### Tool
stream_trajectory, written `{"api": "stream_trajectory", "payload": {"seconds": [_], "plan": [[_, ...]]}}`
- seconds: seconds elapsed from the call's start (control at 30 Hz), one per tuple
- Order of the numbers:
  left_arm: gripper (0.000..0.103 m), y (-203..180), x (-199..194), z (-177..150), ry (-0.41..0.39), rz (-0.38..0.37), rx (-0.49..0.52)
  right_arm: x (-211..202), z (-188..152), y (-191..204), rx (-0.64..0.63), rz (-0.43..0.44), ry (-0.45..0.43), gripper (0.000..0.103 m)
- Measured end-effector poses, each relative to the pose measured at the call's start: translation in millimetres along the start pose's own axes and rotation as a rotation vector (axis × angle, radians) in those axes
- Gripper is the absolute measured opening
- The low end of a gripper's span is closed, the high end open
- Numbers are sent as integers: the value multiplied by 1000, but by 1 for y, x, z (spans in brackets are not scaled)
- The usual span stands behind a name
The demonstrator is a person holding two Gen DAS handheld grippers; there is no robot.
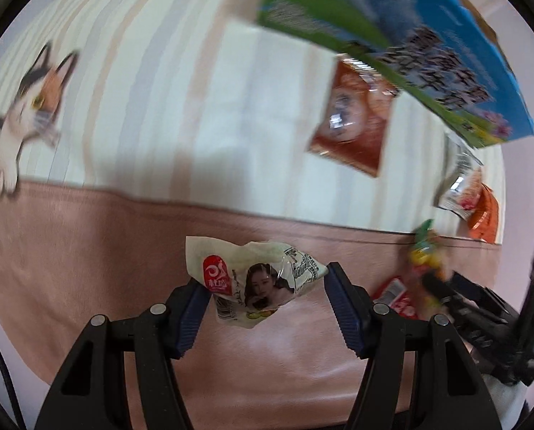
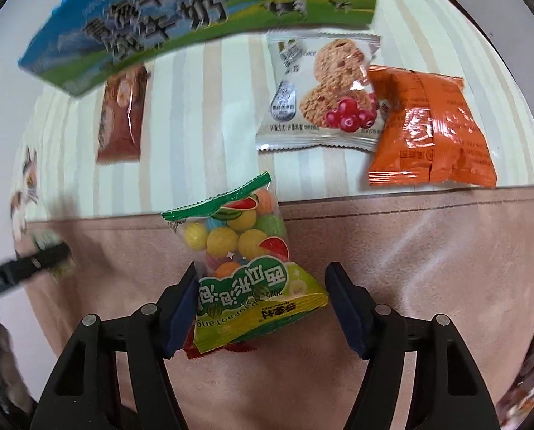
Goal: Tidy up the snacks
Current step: 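Carry both candy packs into the box and open both tools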
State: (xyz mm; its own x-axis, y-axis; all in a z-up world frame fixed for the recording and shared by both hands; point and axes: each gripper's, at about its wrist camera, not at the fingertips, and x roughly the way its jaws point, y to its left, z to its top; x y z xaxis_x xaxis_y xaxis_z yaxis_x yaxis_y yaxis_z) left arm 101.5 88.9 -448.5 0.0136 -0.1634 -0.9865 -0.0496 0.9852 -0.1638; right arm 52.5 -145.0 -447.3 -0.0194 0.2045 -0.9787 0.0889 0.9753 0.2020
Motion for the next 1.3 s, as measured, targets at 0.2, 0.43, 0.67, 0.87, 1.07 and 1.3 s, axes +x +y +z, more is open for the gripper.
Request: {"api": "stream_trajectory", "payload": {"seconds": [0.2, 0.43, 0.67, 0.87, 1.07, 1.3], "plan": [[61, 4, 9, 4, 28, 4, 69, 3, 6, 9, -146, -92, 95, 83], [61, -10, 25, 8, 66, 9, 91, 19, 18, 28, -294, -102, 171, 84], [61, -8, 18, 18, 80, 13, 92, 22, 25, 6, -80, -57, 154, 66], [61, -7, 24, 22, 90, 8, 72, 7, 31, -31, 115, 64, 164, 83], [61, -10, 37, 21, 92, 28, 87, 14, 26, -4, -56, -97, 177, 65], [61, -21, 11, 22, 21, 35, 116, -18, 25, -5, -5, -59, 108, 54]]}}
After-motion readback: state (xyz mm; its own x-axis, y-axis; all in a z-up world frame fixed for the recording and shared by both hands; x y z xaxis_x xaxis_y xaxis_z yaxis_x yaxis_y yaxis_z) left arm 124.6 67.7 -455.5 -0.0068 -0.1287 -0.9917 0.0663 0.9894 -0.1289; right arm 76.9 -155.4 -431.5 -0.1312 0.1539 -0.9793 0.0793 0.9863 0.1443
